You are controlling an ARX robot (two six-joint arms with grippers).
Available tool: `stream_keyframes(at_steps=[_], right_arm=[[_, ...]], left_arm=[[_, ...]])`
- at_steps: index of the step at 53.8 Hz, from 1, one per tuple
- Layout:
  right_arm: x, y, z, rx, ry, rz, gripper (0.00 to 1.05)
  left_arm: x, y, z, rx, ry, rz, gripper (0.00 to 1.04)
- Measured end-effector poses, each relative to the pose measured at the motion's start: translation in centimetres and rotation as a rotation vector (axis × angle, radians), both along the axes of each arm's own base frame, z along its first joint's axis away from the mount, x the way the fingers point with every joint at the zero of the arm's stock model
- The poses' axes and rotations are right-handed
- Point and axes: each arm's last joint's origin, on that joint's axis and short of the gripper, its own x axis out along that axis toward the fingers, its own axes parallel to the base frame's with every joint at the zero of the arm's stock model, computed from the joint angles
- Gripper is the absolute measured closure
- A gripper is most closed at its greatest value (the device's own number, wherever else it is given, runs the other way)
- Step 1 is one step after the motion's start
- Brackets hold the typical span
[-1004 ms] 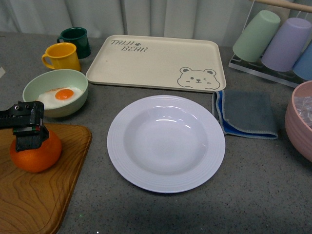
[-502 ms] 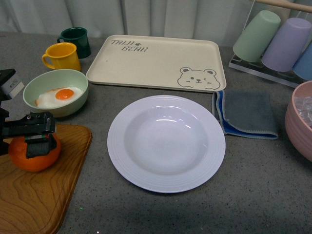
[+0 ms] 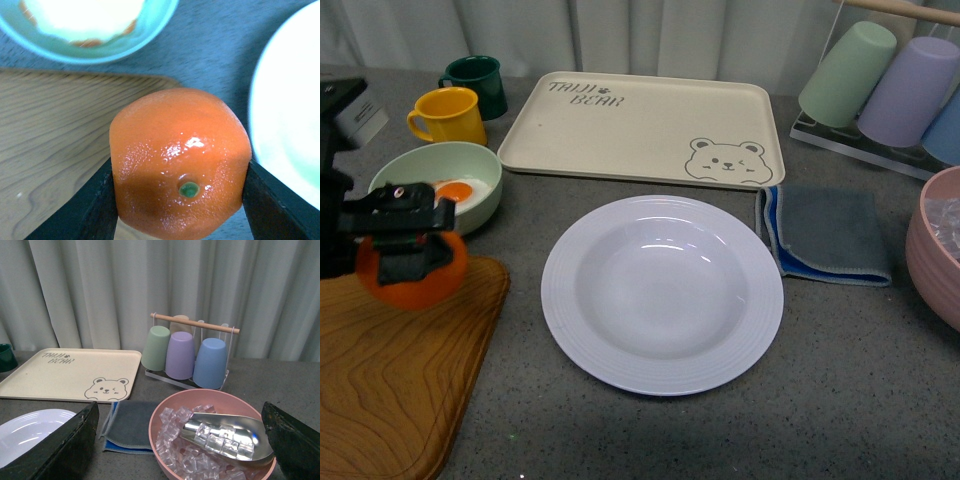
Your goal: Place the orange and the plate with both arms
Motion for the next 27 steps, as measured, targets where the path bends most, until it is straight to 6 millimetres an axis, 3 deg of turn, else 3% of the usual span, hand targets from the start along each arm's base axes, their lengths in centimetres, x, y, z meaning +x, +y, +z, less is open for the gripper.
stream_keyframes(at_steps=[7, 12, 19, 27], right_arm=[[0.0, 0.0, 0.0, 0.000, 0.000, 0.000, 0.09], [0.0, 0.0, 0.0, 0.000, 0.000, 0.000, 0.09], [0.0, 0.0, 0.0, 0.000, 0.000, 0.000, 0.09], [0.0, 0.0, 0.0, 0.000, 0.000, 0.000, 0.09]], left_arm=[[0.9, -4.4, 0.9, -0.016, -0.049, -0.110, 0.46], [1.3, -6.5, 0.8, -0.023, -0.057, -0.159, 0.46], [2.0, -10.2, 0.0, -0.028, -0.057, -0.230, 0.47], [2.5, -12.8, -1.4, -0.028, -0.034, -0.279, 0.47]])
